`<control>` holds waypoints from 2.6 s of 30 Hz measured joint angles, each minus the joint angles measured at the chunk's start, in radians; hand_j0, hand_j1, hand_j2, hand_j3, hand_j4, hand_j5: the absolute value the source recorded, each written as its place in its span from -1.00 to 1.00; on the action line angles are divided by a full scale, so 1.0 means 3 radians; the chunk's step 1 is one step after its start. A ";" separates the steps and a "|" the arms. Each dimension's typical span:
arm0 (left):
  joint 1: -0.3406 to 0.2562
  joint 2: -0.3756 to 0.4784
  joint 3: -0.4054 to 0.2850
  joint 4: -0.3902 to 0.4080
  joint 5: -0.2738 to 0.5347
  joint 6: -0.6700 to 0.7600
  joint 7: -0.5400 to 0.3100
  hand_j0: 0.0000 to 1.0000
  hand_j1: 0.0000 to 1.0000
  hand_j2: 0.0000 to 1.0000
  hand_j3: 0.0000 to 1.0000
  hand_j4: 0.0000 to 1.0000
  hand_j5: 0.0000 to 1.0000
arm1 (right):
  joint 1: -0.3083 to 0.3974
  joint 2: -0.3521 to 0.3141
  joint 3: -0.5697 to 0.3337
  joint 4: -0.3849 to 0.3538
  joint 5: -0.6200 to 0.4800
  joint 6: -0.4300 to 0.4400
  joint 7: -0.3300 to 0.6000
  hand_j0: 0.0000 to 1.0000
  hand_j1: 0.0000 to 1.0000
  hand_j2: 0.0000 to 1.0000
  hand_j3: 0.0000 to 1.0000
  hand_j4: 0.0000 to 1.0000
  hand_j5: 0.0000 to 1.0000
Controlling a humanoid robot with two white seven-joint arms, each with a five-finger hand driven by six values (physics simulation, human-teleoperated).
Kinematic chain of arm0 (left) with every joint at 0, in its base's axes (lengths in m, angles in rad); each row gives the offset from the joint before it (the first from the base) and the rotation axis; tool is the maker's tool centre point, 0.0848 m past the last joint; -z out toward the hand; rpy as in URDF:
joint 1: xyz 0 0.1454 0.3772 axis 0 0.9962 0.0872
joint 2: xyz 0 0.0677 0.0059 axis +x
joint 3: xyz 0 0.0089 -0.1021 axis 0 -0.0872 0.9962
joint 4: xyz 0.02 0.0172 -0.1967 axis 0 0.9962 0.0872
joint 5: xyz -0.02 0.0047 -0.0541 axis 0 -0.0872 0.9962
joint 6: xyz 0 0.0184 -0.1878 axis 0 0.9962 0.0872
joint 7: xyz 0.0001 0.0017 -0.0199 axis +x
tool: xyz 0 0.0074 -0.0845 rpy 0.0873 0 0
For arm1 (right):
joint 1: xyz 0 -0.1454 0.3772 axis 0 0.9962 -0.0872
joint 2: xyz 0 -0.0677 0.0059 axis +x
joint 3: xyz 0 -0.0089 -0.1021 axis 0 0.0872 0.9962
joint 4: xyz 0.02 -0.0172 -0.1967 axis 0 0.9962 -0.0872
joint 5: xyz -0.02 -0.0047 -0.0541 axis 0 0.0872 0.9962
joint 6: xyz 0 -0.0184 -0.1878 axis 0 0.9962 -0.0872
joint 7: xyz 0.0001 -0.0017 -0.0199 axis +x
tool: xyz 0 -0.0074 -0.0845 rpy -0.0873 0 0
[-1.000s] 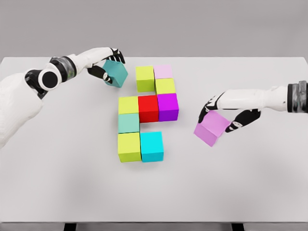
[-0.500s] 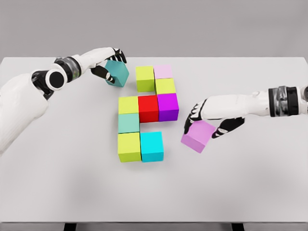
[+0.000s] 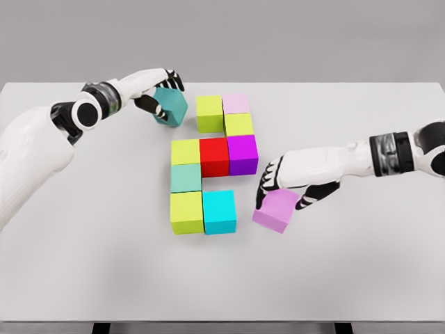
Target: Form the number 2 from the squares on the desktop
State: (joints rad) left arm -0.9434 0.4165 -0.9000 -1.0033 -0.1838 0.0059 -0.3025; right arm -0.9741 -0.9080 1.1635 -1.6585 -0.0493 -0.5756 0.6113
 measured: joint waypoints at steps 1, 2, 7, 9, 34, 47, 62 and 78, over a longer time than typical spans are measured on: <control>0.0000 -0.0001 0.0000 -0.0014 0.0003 0.0009 -0.0001 -0.16 -0.16 -0.16 -0.16 -0.16 -0.16 | 0.0000 0.0012 0.0003 0.0003 0.0011 0.0001 0.0000 0.38 0.38 0.38 0.38 0.38 0.38; 0.0000 -0.0002 -0.0001 -0.0024 0.0006 0.0016 0.0000 -0.16 -0.16 -0.16 -0.16 -0.16 -0.16 | 0.0000 0.0024 0.0005 0.0007 0.0020 0.0001 0.0000 0.38 0.38 0.38 0.38 0.38 0.38; 0.0010 0.0006 -0.0004 -0.0041 0.0016 0.0026 0.0001 -0.16 -0.16 -0.16 -0.16 -0.16 -0.16 | -0.0015 0.0060 0.0009 0.0014 0.0043 0.0007 0.0000 0.38 0.38 0.38 0.38 0.38 0.38; 0.0020 0.0009 -0.0004 -0.0044 0.0020 0.0026 -0.0001 -0.16 -0.16 -0.16 -0.16 -0.16 -0.16 | -0.0015 0.0068 0.0010 0.0016 0.0045 0.0009 0.0000 0.41 0.41 0.41 0.41 0.41 0.41; 0.0041 -0.0065 -0.0010 -0.0030 0.0011 0.0125 0.0004 0.28 0.28 0.28 0.28 0.28 0.28 | -0.0133 -0.0047 0.0020 0.0013 0.0126 -0.0003 0.0000 1.00 1.00 1.00 1.00 1.00 1.00; 0.0051 -0.0059 -0.0009 -0.0029 0.0013 0.0131 0.0006 0.80 0.80 0.80 0.80 0.80 0.80 | -0.0051 -0.0478 0.0007 0.0012 0.0134 -0.0002 0.0000 -0.41 -0.41 -0.41 -0.41 -0.41 -0.41; -0.0107 0.0605 -0.0365 -0.0382 -0.0096 0.0112 -0.0015 1.00 1.00 1.00 1.00 1.00 1.00 | -0.0168 -0.0619 0.0394 0.0009 0.0136 -0.0121 -0.0001 -0.73 -0.73 -0.73 -0.73 -0.73 -0.73; -0.0562 0.0709 -0.0856 0.0259 -0.0486 -0.1108 -0.0191 1.00 1.00 1.00 1.00 1.00 1.00 | -0.0777 -0.0424 0.1523 -0.0008 0.0137 -0.0124 -0.0001 -0.71 -0.71 -0.71 -0.71 -0.71 -0.71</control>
State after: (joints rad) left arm -1.1121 0.6292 -1.1569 -0.9256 -0.3296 -0.3265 -0.3598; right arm -1.2072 -1.0353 1.6205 -1.6609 -0.0081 -0.6130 0.6109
